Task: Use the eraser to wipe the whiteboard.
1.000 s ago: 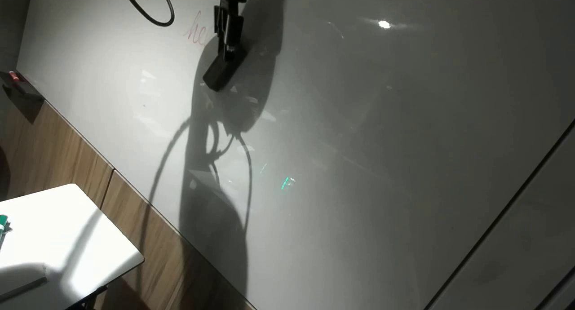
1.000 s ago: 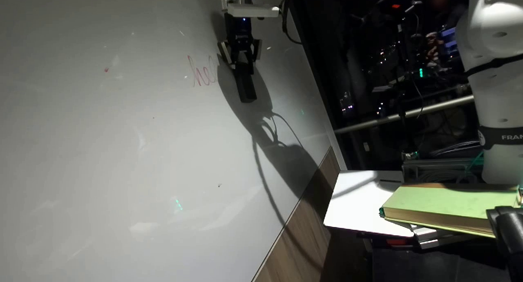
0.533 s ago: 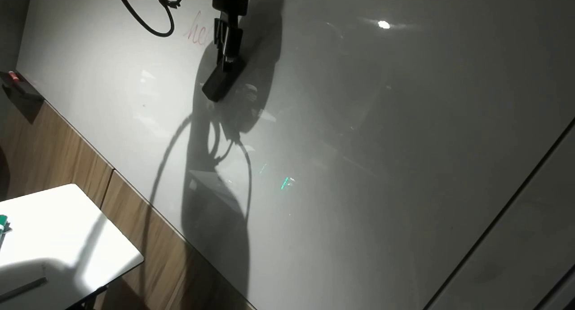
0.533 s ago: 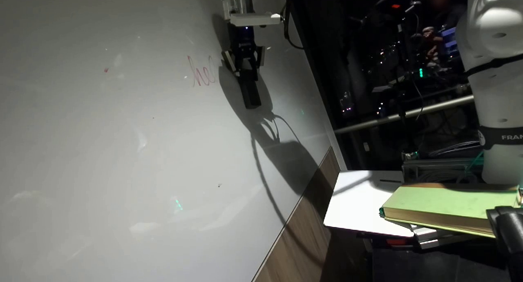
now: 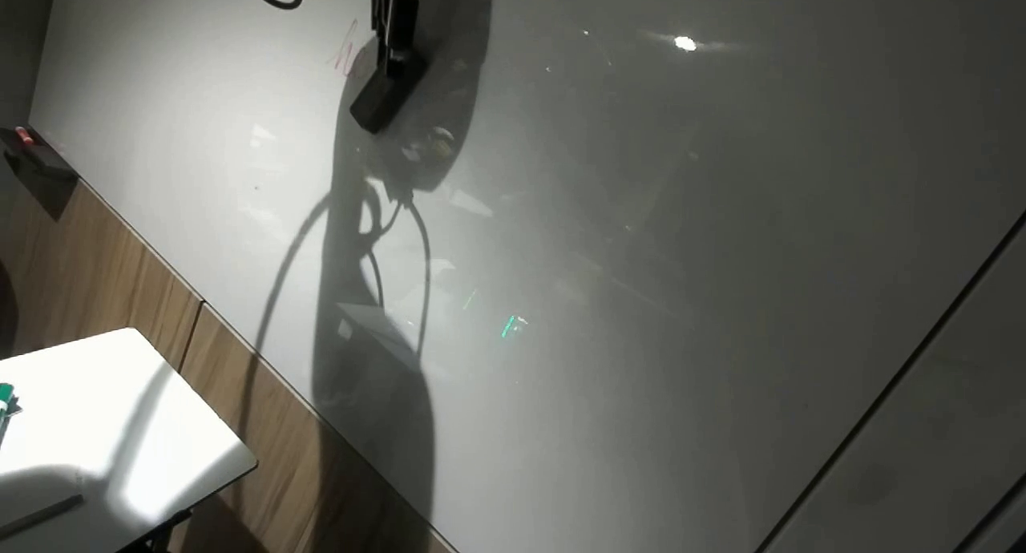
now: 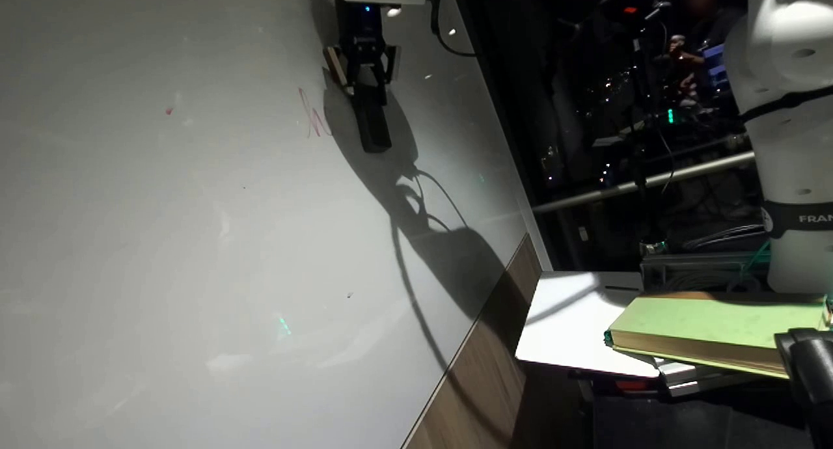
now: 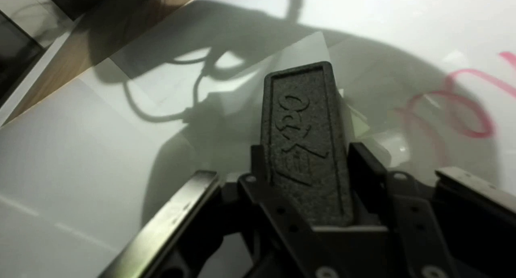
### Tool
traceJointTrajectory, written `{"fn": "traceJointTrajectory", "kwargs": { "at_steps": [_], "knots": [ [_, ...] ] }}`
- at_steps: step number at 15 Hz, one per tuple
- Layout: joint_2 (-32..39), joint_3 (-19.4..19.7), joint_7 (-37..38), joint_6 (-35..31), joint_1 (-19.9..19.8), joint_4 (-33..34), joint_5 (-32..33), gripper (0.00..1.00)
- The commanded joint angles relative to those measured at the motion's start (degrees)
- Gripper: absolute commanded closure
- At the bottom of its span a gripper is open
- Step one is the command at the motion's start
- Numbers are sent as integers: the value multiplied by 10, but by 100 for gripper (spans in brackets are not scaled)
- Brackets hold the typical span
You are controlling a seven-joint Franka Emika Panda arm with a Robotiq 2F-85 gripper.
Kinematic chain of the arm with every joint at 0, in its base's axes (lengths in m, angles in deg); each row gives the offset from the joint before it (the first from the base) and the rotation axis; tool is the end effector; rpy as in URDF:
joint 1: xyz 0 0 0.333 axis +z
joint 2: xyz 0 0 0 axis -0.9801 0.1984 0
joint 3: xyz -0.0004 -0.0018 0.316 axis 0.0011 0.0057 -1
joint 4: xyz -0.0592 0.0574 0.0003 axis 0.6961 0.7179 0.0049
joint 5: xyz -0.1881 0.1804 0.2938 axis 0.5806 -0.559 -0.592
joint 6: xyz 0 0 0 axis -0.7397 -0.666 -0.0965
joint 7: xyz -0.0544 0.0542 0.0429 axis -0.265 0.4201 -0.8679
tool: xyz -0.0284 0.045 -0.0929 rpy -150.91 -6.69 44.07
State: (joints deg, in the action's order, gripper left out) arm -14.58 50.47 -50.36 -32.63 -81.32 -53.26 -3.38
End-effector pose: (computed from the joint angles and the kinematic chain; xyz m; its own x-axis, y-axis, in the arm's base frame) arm 0.5072 0.0412 0.6626 0.7702 -0.5245 0.3629 -0.4992 -0.8499 -0.1687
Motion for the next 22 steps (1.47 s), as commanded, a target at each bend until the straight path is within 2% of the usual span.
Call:
{"fn": "traceJointTrajectory", "kwargs": {
  "at_steps": [1, 6, 9, 12, 17, 22],
  "knots": [
    [-7, -26, 44, -13, 26, 74, -7, 71],
    [21, -84, 98, -19, 56, 178, 13, 71],
    [46, -98, 102, -49, 66, 195, 24, 71],
    [60, -89, 90, -83, 70, 169, 29, 71],
    [55, -81, 86, -91, 66, 112, 32, 71],
    [73, -64, 79, -120, 51, 51, 62, 71]
  ]
}}
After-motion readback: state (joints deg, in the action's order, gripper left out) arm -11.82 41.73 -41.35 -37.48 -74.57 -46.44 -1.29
